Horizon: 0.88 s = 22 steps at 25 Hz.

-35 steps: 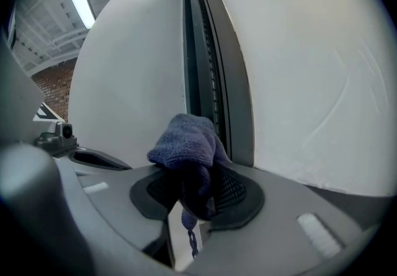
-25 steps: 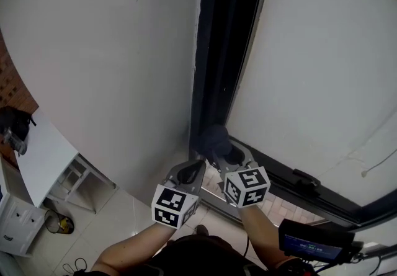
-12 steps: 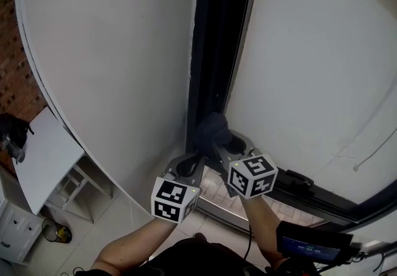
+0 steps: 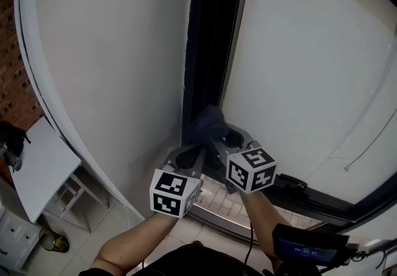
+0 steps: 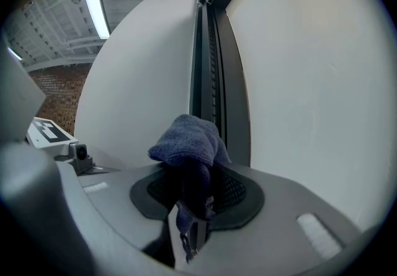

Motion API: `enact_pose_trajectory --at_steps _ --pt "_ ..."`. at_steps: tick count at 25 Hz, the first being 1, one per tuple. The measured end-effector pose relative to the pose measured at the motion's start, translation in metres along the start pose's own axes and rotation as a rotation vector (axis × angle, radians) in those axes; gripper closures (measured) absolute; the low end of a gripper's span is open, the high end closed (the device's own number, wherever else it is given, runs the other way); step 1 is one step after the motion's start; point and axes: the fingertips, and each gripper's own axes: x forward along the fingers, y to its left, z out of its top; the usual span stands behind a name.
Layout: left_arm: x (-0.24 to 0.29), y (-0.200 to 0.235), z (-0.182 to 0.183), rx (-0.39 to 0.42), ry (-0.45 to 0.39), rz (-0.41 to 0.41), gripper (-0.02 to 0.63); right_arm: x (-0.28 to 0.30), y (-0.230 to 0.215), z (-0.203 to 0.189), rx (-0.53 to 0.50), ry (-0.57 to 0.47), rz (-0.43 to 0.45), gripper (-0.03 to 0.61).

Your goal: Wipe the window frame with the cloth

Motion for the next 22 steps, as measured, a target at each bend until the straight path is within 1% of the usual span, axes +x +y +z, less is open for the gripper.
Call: enact_pose_trajectory --at_steps 3,8,12,16,22 --pt "0.002 0.0 0.012 0.003 -0.018 -0.002 0.62 -0.001 0.0 0.017 -0.021 -0.017 0.0 0.457" --pt "0.008 -0.005 0.035 0.034 -0.038 -0.014 0.62 -0.003 -0.002 0.043 -0.048 -0.041 0.001 0.457" --pt "0.008 -0.002 0.057 0.037 -0.08 -0.008 0.62 -0.006 -0.003 0.063 -0.055 -0.069 0.0 0.457" --pt "0.01 -0.003 0.08 0.075 -0.11 -0.014 0.62 -0.007 -0.004 0.082 -0.07 -0.089 -0.009 0.457" --pt "0.014 -0.002 0.114 0.101 -0.145 -0.017 0.62 -0.007 -0.004 0.112 -0.095 -0.118 -0.004 0.457"
